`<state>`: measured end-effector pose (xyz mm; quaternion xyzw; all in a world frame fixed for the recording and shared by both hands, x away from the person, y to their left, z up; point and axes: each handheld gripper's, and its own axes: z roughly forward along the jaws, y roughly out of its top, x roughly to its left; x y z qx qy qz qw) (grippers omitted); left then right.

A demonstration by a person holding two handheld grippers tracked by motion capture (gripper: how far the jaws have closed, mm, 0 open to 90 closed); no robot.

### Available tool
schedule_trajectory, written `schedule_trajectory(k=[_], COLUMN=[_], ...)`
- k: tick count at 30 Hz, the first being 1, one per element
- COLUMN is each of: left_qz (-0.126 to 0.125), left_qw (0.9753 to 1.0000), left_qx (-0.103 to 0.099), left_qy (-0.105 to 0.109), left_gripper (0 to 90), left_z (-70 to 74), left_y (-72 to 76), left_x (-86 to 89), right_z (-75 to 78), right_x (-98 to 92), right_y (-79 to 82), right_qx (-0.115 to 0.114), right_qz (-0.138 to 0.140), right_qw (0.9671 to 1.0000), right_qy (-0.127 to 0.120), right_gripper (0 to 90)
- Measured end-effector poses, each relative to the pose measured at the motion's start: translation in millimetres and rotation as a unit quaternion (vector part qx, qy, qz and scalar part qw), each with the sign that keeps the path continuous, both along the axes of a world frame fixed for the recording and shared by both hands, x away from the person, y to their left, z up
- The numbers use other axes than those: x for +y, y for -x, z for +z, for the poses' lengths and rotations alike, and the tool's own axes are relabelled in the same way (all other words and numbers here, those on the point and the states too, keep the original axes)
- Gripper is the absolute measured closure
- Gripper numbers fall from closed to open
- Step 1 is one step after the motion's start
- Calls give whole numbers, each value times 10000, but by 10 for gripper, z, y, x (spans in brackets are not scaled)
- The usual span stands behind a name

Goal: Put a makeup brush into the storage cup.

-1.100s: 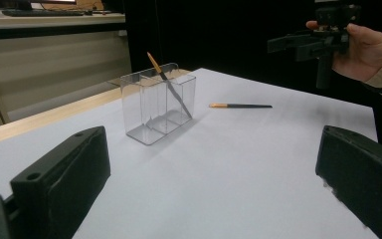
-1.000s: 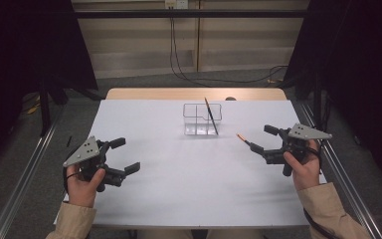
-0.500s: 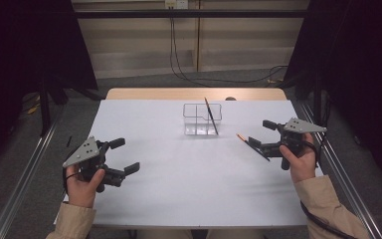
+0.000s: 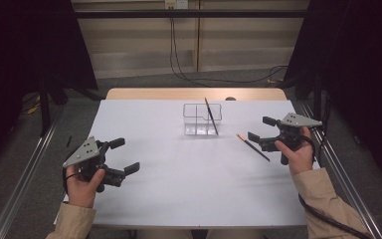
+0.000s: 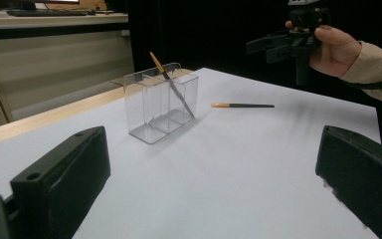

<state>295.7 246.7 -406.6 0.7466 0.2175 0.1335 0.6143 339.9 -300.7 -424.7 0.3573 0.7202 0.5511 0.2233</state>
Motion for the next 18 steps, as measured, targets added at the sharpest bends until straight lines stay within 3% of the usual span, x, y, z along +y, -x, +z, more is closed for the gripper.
schedule_trajectory(k=[18], left_qz=[10], left_qw=[10000], left_qx=[-8], left_qy=[-15], left_gripper=[6], left_z=[4], left_y=[-1], left_x=[8], right_z=[-72], right_x=[115], right_y=[-255], right_qx=[337], right_qz=[-22], right_qw=[9990], right_qy=[301], right_gripper=[78])
